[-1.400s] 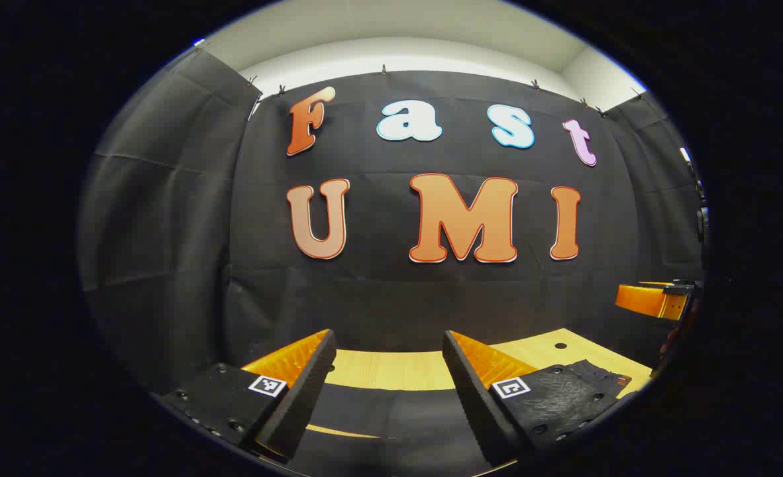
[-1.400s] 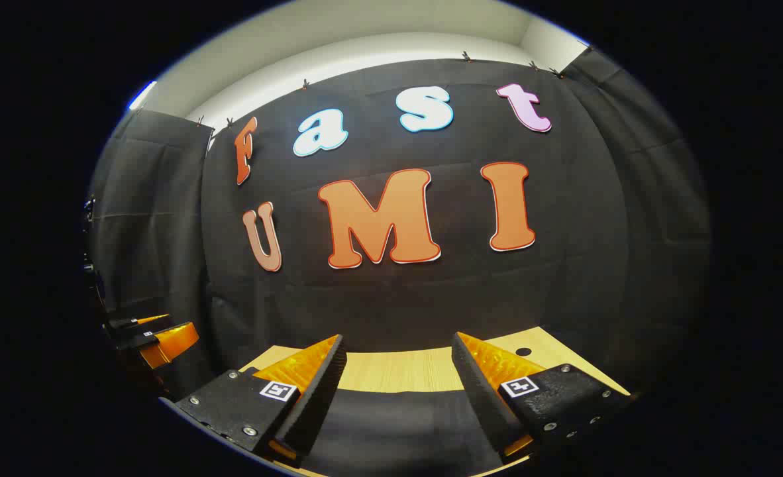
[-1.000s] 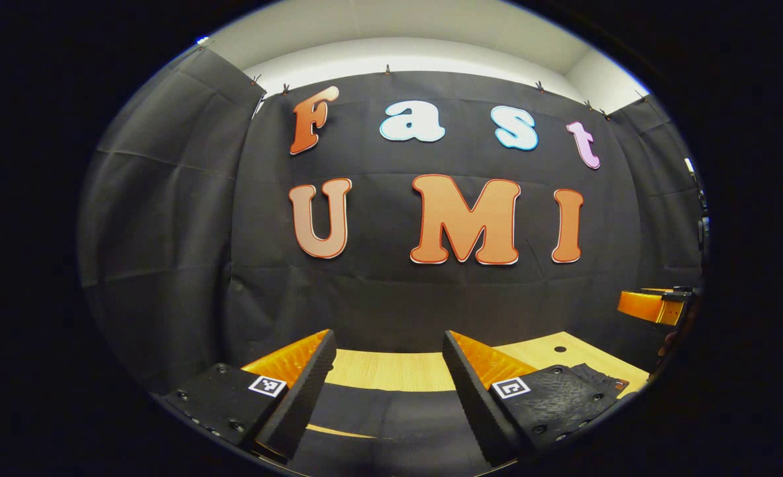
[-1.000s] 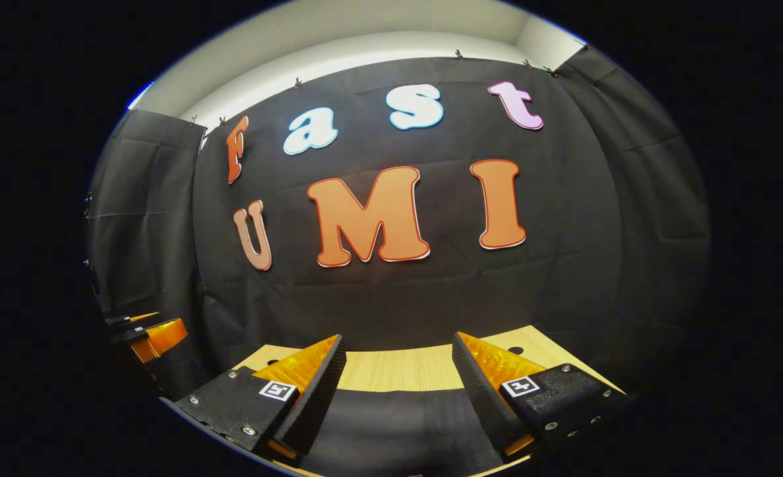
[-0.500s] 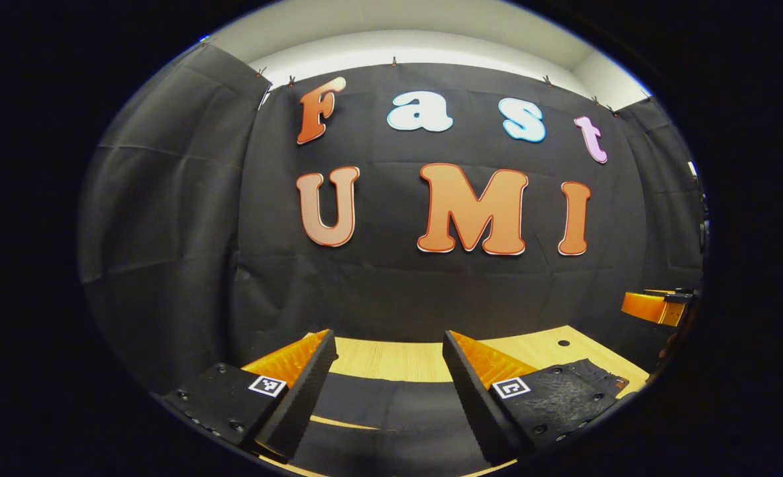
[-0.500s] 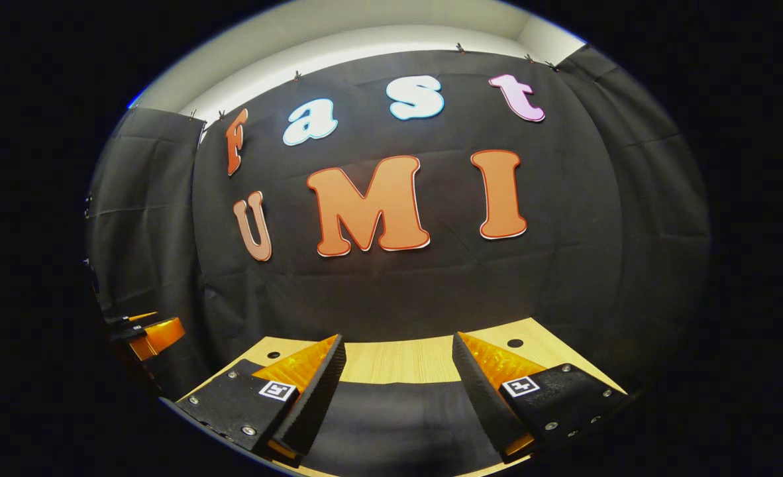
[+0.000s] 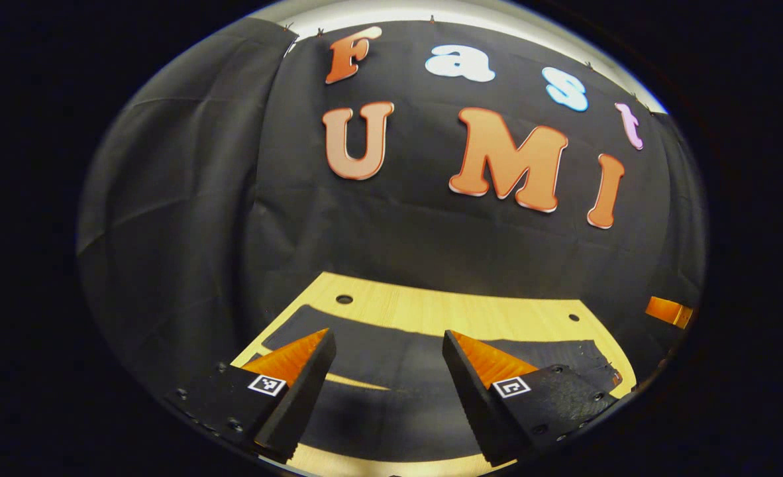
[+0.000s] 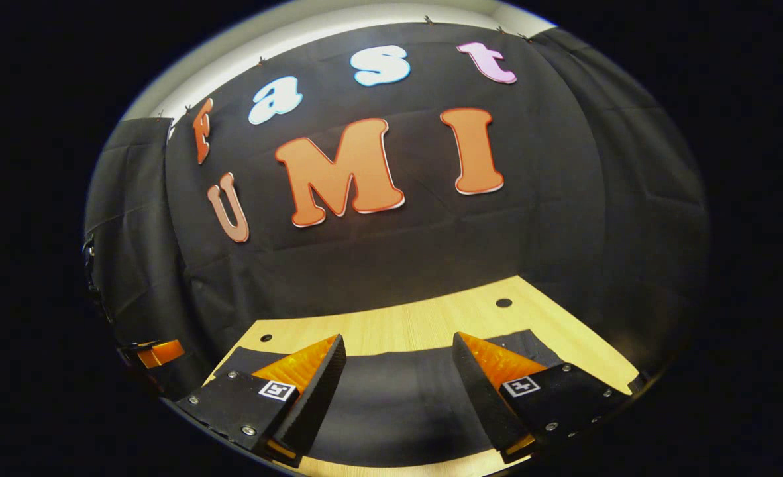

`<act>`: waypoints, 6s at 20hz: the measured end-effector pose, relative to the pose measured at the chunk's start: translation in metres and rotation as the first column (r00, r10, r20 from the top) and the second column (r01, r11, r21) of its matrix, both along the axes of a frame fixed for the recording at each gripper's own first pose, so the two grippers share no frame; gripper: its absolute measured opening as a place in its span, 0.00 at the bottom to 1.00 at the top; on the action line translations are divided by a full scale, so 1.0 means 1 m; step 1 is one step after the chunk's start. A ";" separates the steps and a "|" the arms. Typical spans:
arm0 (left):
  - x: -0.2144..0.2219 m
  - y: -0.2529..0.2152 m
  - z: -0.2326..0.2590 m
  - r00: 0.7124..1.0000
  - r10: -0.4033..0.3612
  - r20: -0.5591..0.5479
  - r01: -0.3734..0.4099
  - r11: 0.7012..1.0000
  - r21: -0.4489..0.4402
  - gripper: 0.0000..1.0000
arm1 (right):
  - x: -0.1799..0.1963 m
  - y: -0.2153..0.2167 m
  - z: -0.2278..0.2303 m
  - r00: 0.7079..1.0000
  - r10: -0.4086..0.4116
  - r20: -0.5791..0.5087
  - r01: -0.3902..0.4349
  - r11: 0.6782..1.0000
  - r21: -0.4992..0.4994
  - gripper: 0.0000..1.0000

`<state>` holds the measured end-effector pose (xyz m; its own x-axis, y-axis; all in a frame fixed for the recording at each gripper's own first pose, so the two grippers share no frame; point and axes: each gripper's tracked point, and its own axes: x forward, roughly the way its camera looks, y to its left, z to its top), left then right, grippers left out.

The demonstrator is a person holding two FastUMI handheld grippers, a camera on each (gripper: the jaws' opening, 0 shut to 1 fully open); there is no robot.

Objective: Grasp the waist and the cuffs of the jeans and fold them to make the two legs overlap; first hold the waist and fold one-third of the jeans toward the cuffs, then hold the cuffs and fold the remaining one-third in the same direction to finish folding.

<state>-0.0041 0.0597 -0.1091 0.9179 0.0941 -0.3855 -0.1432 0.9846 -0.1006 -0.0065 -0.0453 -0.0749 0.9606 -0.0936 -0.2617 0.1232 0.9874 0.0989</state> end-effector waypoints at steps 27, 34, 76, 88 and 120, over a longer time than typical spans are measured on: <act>-0.076 0.111 -0.251 0.601 0.033 -0.799 -0.561 0.730 -0.391 0.98 | -0.032 -0.074 -0.173 0.835 -0.193 -0.516 0.403 0.852 0.333 0.97; -0.088 0.144 -0.268 0.486 0.145 -0.862 -0.691 0.668 -0.277 0.98 | -0.059 -0.154 -0.235 0.662 -0.297 -0.688 0.638 0.705 0.309 0.97; -0.079 0.184 -0.293 0.374 0.288 -0.882 -0.690 0.721 -0.057 0.22 | -0.082 -0.211 -0.287 0.424 -0.224 -0.878 0.781 0.582 0.228 0.34; -0.043 0.180 -0.248 0.683 0.200 -0.702 -0.594 0.712 -0.374 0.01 | -0.072 -0.211 -0.256 0.630 -0.152 -0.762 0.728 0.457 0.511 0.00; 0.143 0.189 -0.163 0.851 0.103 -0.514 -0.354 0.837 -0.418 0.00 | 0.068 -0.208 -0.152 0.772 -0.138 -0.620 0.576 0.564 0.592 0.01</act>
<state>0.1393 0.2490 -0.2720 0.5989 -0.0336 -0.8001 -0.5092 0.7551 -0.4129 0.0616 -0.2534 -0.2268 0.6179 0.0282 -0.7857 0.6901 0.4593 0.5593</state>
